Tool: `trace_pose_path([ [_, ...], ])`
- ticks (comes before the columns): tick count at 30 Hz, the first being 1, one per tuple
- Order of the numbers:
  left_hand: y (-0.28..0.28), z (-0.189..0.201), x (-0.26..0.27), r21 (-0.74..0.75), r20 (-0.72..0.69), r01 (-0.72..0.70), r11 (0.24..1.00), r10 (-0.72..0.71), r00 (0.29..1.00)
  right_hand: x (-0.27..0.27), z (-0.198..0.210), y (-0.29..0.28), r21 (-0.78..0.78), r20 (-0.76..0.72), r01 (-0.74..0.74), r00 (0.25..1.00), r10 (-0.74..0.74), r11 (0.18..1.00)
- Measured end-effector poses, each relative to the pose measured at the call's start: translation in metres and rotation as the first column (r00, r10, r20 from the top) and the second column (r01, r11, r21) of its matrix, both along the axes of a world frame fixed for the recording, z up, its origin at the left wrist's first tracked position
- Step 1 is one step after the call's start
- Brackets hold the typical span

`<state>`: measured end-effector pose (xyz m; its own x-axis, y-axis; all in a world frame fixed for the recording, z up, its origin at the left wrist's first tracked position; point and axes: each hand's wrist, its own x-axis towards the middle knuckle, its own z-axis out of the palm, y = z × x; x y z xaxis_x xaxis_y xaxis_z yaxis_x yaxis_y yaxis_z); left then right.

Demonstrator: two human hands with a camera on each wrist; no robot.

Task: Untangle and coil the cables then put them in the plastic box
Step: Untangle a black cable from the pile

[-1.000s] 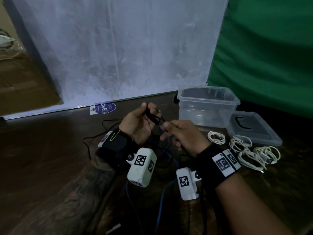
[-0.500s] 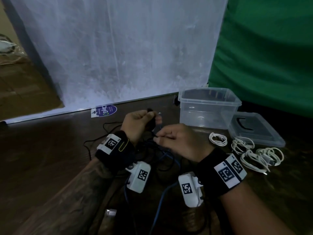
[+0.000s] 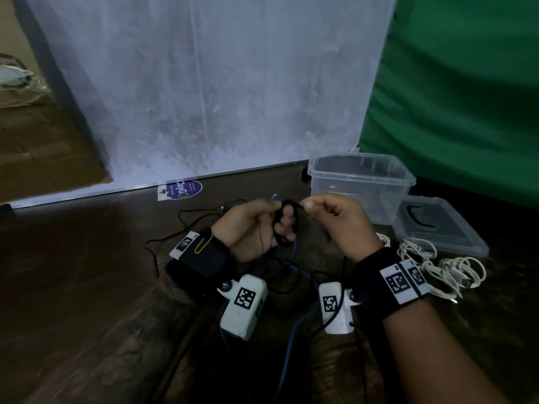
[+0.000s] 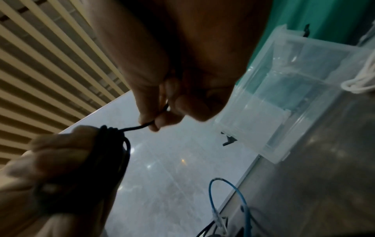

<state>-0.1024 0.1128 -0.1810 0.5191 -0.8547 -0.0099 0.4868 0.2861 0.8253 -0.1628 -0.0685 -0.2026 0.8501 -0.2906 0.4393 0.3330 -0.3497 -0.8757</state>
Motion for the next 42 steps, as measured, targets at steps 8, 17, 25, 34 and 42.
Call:
trace_pose_path([
  [8, 0.006, 0.003, 0.032, -0.224, -0.240, -0.470, 0.854, 0.419, 0.876, -0.010, -0.001, 0.033, -0.086, -0.374, -0.394, 0.864, 0.337, 0.915],
  [17, 0.003, -0.015, 0.022, 0.130, 0.647, -0.616, 0.777, 0.404, 0.647, -0.021, 0.019, 0.040, -0.055, -0.191, -0.295, 0.941, 0.280, 0.954],
  [25, -0.002, 0.001, -0.002, 0.152, 0.448, -0.178, 0.972, 0.093, 0.889, -0.012, 0.018, 0.017, 0.109, -0.025, -0.078, 0.996, 0.081, 0.991],
  [34, 0.017, 0.022, 0.026, -0.359, -0.065, -0.245, 0.900, 0.238, 0.969, -0.011, 0.000, 0.026, 0.016, -0.332, -0.247, 0.913, 0.238, 0.969],
  [42, 0.017, 0.014, 0.034, -0.251, -0.111, -0.433, 0.866, 0.418, 0.901, -0.012, 0.005, 0.032, -0.082, -0.359, -0.329, 0.891, 0.280, 0.941],
])
